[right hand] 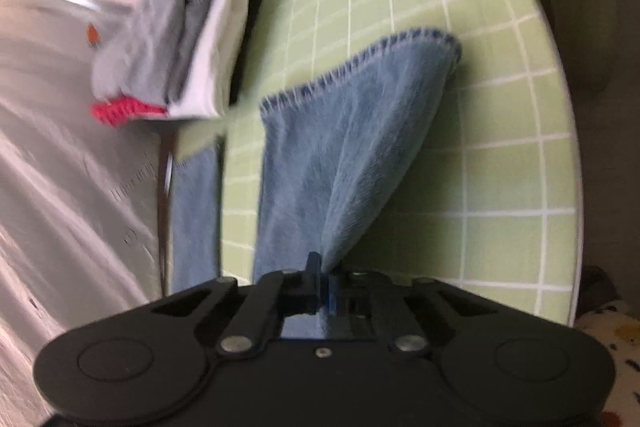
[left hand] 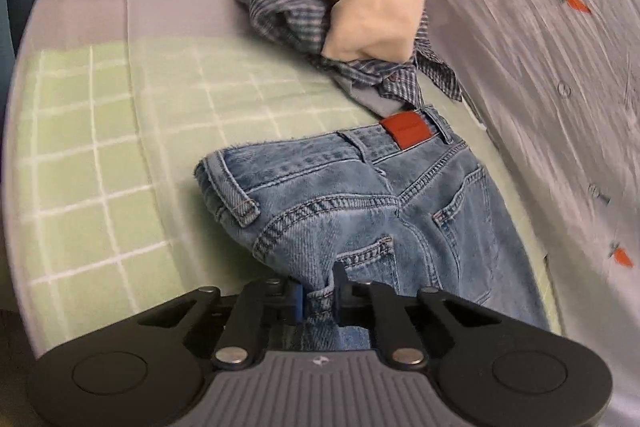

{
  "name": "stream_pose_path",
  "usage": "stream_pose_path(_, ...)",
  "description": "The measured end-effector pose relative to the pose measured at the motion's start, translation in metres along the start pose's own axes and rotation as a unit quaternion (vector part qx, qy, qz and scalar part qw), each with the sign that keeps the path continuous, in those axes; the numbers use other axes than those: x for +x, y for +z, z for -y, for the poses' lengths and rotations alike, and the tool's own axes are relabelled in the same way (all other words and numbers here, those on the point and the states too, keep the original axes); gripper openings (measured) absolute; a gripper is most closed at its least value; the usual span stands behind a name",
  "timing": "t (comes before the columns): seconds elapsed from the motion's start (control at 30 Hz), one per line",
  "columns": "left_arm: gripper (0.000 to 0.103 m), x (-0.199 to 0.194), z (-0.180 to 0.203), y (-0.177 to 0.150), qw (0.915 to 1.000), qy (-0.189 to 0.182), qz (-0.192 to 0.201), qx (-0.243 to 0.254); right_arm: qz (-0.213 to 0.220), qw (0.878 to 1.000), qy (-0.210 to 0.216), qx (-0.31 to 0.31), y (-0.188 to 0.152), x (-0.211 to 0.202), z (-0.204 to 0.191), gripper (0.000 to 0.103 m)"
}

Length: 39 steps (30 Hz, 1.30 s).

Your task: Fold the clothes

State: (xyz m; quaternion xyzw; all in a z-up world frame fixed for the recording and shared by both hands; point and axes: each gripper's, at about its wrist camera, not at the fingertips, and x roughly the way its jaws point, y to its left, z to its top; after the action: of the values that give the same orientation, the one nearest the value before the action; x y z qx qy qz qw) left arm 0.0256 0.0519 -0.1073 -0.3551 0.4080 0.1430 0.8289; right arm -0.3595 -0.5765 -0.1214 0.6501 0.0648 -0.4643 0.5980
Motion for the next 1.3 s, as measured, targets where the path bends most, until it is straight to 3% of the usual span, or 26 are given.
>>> stream_pose_path(0.07, 0.012, -0.018, 0.004, 0.003, 0.9999, 0.000, 0.011, 0.004, 0.012, 1.000, 0.011, 0.006, 0.001, -0.012, 0.000, 0.003)
stream_pose_path(0.27, 0.011, -0.086, -0.006, 0.017, 0.9968, -0.041, 0.041, -0.054, 0.011, 0.999, 0.047, -0.011, 0.016, -0.051, -0.022, 0.002)
stream_pose_path(0.37, 0.011, -0.127, 0.007, 0.026, 0.9950, -0.061, 0.072, -0.033, 0.010, 0.995, 0.088, -0.039, 0.026, -0.082, -0.049, 0.002)
stream_pose_path(0.47, 0.012, -0.154, 0.019, 0.030, 0.9924, -0.072, 0.100, -0.003, 0.026, 0.985, 0.126, -0.113, 0.031, -0.103, -0.081, 0.002)
stream_pose_path(0.57, 0.012, -0.141, 0.016, 0.022, 0.9948, -0.045, 0.091, -0.010, 0.036, 0.976, 0.125, -0.172, 0.028, -0.096, -0.097, 0.002)
stream_pose_path(0.73, 0.012, -0.128, -0.001, 0.003, 0.9967, -0.011, 0.067, -0.044, 0.002, 0.986, 0.119, -0.116, 0.025, -0.072, -0.087, 0.002)
stream_pose_path(0.87, 0.012, -0.122, -0.002, 0.002, 0.9965, -0.003, 0.065, -0.052, 0.019, 0.986, 0.100, -0.131, 0.029, -0.070, -0.094, 0.002)
stream_pose_path(1.0, 0.012, -0.112, 0.021, 0.009, 0.9963, -0.008, 0.075, -0.041, 0.024, 0.986, 0.095, -0.135, 0.032, -0.060, -0.110, 0.002)
stream_pose_path(1.17, 0.012, -0.081, 0.050, 0.024, 0.9963, -0.012, 0.069, -0.050, 0.030, 0.981, 0.075, -0.179, 0.025, -0.028, -0.157, 0.002)
stream_pose_path(1.3, 0.016, -0.032, 0.087, 0.044, 0.9963, -0.014, 0.074, -0.041, 0.001, 0.975, 0.072, -0.209, 0.019, 0.041, -0.226, 0.002)
